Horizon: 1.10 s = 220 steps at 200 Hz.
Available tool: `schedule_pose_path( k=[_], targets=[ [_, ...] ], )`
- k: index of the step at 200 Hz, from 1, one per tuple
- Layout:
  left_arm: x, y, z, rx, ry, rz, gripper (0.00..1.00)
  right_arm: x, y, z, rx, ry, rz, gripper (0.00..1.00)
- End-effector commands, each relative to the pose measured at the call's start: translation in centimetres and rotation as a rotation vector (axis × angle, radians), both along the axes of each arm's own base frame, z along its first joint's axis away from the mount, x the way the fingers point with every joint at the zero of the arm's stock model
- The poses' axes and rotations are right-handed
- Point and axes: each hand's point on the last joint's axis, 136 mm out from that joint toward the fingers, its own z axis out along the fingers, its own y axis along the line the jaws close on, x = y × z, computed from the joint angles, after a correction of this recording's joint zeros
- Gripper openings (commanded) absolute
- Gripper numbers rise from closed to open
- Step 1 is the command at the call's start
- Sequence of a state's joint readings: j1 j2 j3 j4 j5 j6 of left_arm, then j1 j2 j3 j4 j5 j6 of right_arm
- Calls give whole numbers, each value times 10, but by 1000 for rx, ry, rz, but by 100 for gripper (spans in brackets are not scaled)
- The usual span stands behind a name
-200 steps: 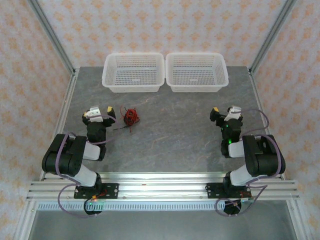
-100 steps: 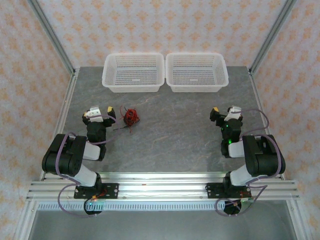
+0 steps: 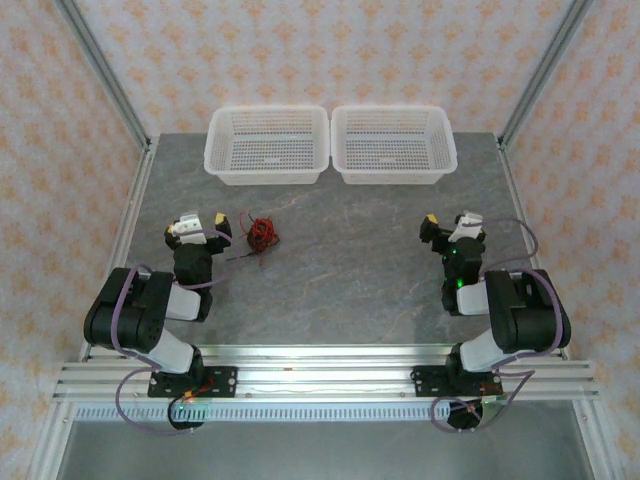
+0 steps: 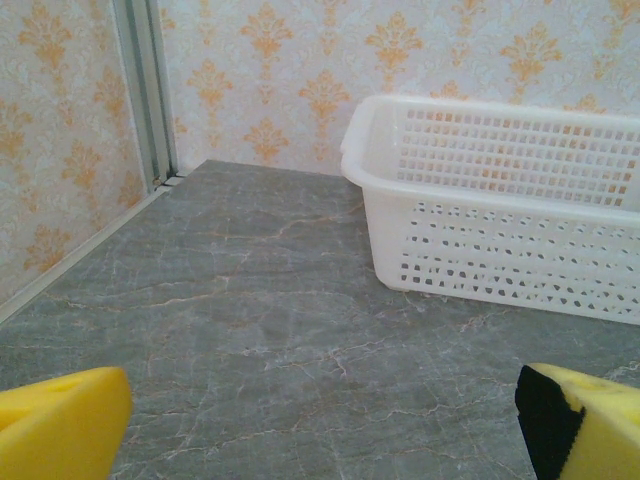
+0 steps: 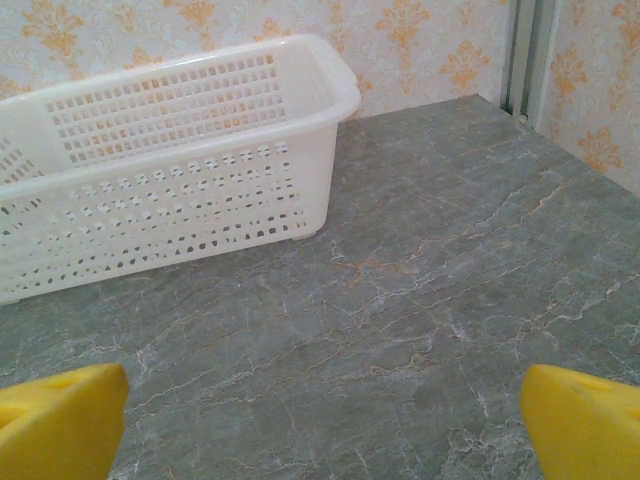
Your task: Untangle the cables
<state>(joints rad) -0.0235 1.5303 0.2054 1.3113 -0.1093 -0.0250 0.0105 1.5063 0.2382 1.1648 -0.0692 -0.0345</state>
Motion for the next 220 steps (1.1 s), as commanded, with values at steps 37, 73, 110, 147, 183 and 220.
schedule_pose_path(
  k=[37, 73, 110, 147, 183, 220],
  targets=[
    [10, 16, 44, -39, 19, 97, 98, 18, -6, 34, 20, 61, -67, 95],
    [3, 24, 71, -194, 49, 175, 92, 8, 0, 48, 136, 189, -111, 95],
    [-3, 18, 72, -403, 171, 216, 86, -11, 21, 55, 206, 362, -75, 93],
    [-9, 0, 40, -476, 412, 184, 87, -31, 44, 47, 316, 503, -5, 93],
    [-8, -26, 0, -495, 600, 99, 84, -41, 60, 46, 369, 544, 46, 89],
    [-2, -67, -6, -441, 654, 13, 79, -45, 76, 45, 387, 574, 87, 84]
  ],
)
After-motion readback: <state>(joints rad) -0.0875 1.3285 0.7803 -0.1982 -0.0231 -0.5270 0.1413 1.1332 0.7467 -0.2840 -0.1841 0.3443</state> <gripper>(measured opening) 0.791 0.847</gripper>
